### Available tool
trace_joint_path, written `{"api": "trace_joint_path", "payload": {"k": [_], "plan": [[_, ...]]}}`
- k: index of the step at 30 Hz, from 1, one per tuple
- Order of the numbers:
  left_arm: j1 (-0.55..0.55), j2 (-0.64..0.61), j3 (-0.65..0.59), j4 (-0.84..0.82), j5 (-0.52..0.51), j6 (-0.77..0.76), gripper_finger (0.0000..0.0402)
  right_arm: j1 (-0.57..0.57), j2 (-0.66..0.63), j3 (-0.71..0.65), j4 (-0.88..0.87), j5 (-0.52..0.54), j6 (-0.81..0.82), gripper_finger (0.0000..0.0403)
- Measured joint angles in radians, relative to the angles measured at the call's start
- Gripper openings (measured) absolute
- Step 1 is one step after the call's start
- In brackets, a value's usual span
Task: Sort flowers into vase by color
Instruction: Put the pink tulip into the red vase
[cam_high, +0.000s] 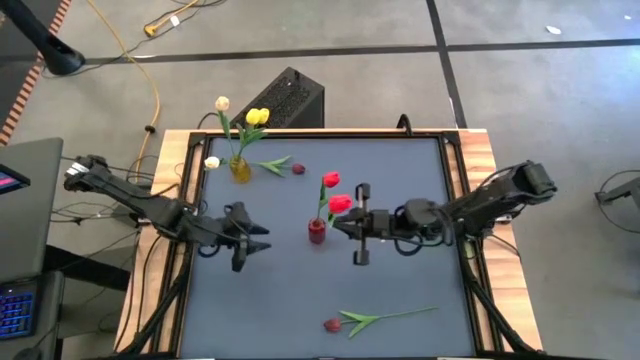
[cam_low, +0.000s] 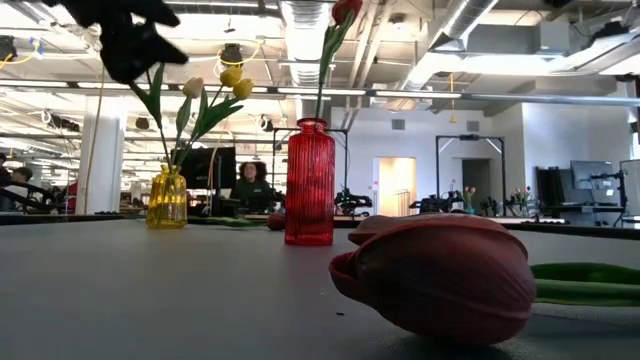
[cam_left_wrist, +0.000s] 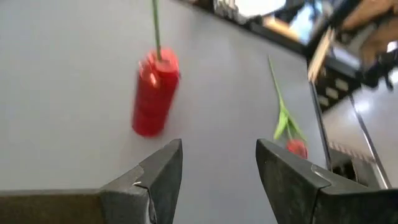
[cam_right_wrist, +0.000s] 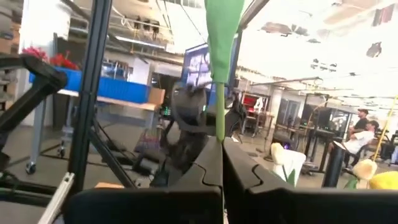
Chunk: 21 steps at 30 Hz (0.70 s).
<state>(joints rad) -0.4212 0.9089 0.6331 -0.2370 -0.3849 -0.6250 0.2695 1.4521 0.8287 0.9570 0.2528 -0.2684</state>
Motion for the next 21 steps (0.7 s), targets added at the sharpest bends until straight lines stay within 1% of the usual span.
{"api": "trace_joint_path", "payload": {"k": [3,8,15,21], "plan": [[-0.007,-0.038,0.000,0.012,-0.046,0.021,0.0192,-0.012,0.069,0.034,0.020,-0.005,-0.010,0.0019],[-0.007,-0.033,0.000,0.007,-0.057,0.016,0.0192,-0.025,0.140,0.070,0.026,-0.005,-0.070,0.0019],[-0.008,0.026,0.000,0.008,-0.045,-0.002,0.0192,-0.051,0.204,0.074,0.024,-0.007,-0.073,0.0019],[-0.008,0.060,0.000,0.010,-0.012,-0.024,0.0192,-0.064,0.206,0.074,0.021,-0.005,-0.073,0.0019]]}}
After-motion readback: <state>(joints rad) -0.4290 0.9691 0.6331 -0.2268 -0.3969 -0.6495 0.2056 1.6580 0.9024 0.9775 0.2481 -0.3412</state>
